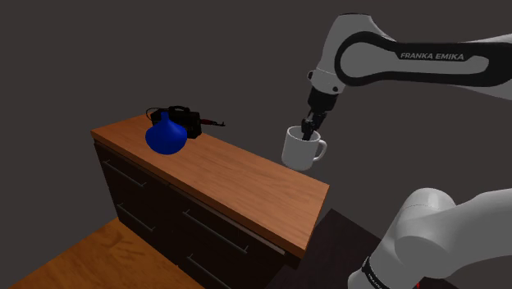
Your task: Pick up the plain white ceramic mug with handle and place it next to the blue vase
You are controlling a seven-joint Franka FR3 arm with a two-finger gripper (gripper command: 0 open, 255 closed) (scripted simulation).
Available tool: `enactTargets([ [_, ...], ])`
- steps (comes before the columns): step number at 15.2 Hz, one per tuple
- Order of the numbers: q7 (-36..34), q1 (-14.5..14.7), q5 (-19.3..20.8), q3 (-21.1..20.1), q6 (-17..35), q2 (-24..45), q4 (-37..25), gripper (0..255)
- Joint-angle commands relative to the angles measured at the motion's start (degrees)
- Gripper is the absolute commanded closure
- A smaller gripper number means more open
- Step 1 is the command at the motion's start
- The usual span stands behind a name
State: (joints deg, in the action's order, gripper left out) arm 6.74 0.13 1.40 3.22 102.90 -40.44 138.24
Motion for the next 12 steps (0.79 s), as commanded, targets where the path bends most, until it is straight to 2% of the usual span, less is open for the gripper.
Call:
enactTargets([
  [1,-0.03,0.03,-0.05,-0.07,-1.54,0.02,-1.56,255],
  [9,-0.04,0.12,-0.18,-0.19,-7.06,1.09,-8.14,255],
  [12,-1.92,0.92,-1.1,-1.71,-5.12,7.22,-12.33,255],
])
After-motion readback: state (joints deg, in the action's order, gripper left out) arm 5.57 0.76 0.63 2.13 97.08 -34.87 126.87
